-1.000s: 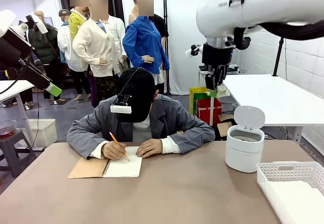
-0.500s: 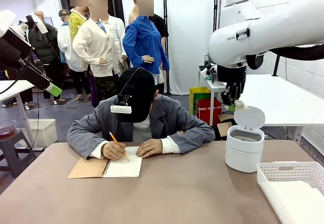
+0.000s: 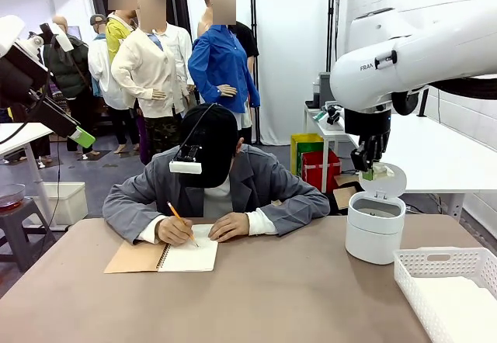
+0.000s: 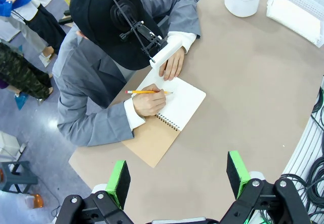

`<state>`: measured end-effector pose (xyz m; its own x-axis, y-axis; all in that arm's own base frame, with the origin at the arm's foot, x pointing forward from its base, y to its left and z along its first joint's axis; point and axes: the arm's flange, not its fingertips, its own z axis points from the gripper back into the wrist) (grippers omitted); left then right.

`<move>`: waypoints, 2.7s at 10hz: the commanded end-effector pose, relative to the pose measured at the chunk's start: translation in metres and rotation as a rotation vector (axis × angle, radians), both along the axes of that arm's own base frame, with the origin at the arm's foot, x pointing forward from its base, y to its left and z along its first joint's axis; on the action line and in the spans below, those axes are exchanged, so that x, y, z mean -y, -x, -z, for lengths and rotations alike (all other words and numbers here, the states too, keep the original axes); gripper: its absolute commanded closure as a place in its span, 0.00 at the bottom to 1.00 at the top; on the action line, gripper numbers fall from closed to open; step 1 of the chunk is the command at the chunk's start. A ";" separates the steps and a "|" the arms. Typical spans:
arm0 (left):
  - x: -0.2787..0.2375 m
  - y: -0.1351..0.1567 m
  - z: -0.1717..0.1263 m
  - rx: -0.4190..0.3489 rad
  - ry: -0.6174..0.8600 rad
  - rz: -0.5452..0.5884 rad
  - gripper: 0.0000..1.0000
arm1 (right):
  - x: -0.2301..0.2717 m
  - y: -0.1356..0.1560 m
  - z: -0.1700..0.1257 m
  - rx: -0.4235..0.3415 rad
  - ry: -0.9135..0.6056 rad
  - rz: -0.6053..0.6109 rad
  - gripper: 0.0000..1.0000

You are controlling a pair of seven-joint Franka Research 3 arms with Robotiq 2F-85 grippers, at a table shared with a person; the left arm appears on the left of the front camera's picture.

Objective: Sort the paper based on its condition.
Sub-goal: If a person hands you a paper, place it in the Organizing basket , and if it's crumpled, put it in the Trash can.

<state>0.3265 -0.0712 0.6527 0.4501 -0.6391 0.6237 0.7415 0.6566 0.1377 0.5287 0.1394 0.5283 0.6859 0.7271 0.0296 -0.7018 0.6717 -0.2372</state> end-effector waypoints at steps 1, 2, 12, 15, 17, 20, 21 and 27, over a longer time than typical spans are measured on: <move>-0.001 0.000 0.000 0.000 0.005 -0.001 0.00 | -0.002 -0.005 -0.002 -0.009 0.001 0.001 0.67; -0.001 0.000 0.000 0.000 0.005 -0.001 0.00 | -0.002 -0.005 -0.002 -0.009 0.001 0.001 0.67; -0.001 0.000 0.000 0.000 0.005 -0.001 0.00 | 0.003 -0.004 0.006 0.000 0.046 -0.003 0.00; -0.001 0.000 0.000 0.000 0.005 -0.001 0.00 | 0.003 -0.001 0.005 0.000 0.040 -0.016 0.00; -0.001 0.000 0.000 0.000 0.005 -0.001 0.00 | 0.003 0.002 0.003 -0.001 0.021 -0.015 0.00; -0.001 0.000 0.000 0.000 0.005 -0.001 0.00 | 0.001 -0.001 -0.001 0.000 0.015 -0.005 0.00; -0.001 0.000 0.000 0.000 0.005 -0.001 0.00 | 0.001 -0.001 -0.001 0.000 0.015 -0.005 0.00; -0.001 0.000 0.000 0.000 0.005 -0.001 0.00 | 0.001 -0.001 -0.001 0.000 0.015 -0.005 0.00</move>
<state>0.3265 -0.0712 0.6527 0.4500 -0.6391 0.6238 0.7415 0.6566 0.1378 0.5292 0.1390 0.5304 0.6851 0.7280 0.0276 -0.7030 0.6706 -0.2370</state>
